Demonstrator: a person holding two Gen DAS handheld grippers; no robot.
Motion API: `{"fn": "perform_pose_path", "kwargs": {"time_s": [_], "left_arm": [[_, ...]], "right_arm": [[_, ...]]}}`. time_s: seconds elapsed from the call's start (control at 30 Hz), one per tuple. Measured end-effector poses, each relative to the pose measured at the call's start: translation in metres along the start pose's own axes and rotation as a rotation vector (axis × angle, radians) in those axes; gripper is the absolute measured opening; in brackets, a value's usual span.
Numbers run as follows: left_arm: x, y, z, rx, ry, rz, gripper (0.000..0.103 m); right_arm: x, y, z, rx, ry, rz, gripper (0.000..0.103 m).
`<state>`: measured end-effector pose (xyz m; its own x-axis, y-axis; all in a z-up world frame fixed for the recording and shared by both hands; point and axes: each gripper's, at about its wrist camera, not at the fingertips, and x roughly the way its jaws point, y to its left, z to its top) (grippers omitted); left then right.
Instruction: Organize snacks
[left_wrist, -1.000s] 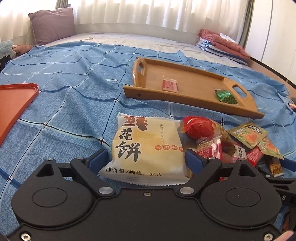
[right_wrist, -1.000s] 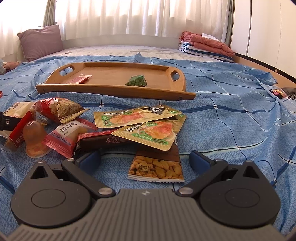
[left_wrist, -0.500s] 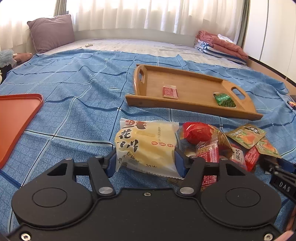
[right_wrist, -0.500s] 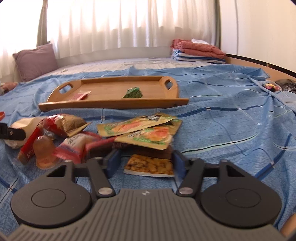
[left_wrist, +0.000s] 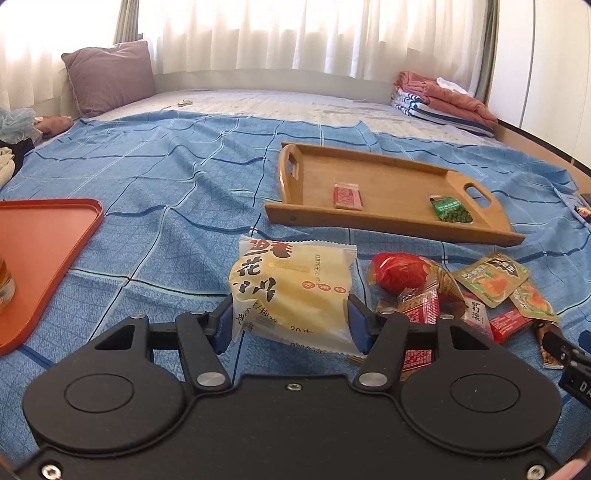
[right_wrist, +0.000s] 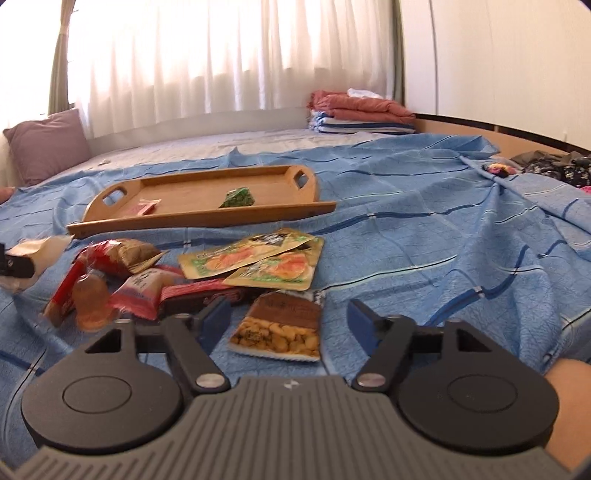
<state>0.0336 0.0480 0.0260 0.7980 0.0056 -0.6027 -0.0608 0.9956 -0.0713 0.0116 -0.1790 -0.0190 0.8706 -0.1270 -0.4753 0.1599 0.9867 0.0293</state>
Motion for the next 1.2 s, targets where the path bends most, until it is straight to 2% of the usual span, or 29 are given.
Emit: {"fn": "perform_pose_path", "kwargs": {"time_s": [0.13,0.2,0.27,0.33,0.57,0.8,1.0,1.2], "left_arm": [[0.002,0.001,-0.002,-0.006,0.006,0.001,0.058],[0.002,0.001,-0.002,-0.006,0.007,0.0,0.058],[0.002,0.001,-0.002,-0.009,0.006,0.0,0.058],[0.002,0.002,-0.001,-0.009,0.003,0.002,0.058],[-0.004,0.002,0.01,-0.004,-0.026,-0.007,0.057],[-0.002,-0.006,0.032,0.005,-0.056,-0.061,0.057],[0.013,-0.016,0.074,0.018,-0.082,-0.102,0.057],[0.055,-0.022,0.134,-0.032,-0.014,-0.155,0.056]], "right_arm": [[0.018,0.001,0.008,0.019,0.065,-0.017,0.081],[0.027,0.004,0.007,0.007,0.109,-0.013,0.073],[0.026,0.007,0.006,-0.008,0.106,-0.001,0.054],[0.021,0.009,0.006,-0.031,0.103,0.003,0.052],[-0.003,-0.002,0.01,-0.031,0.086,0.011,0.051],[-0.014,-0.011,0.046,-0.024,-0.019,0.017,0.051],[0.02,-0.015,0.099,0.026,-0.053,0.091,0.051],[0.082,-0.009,0.15,0.051,0.007,0.181,0.051]]}}
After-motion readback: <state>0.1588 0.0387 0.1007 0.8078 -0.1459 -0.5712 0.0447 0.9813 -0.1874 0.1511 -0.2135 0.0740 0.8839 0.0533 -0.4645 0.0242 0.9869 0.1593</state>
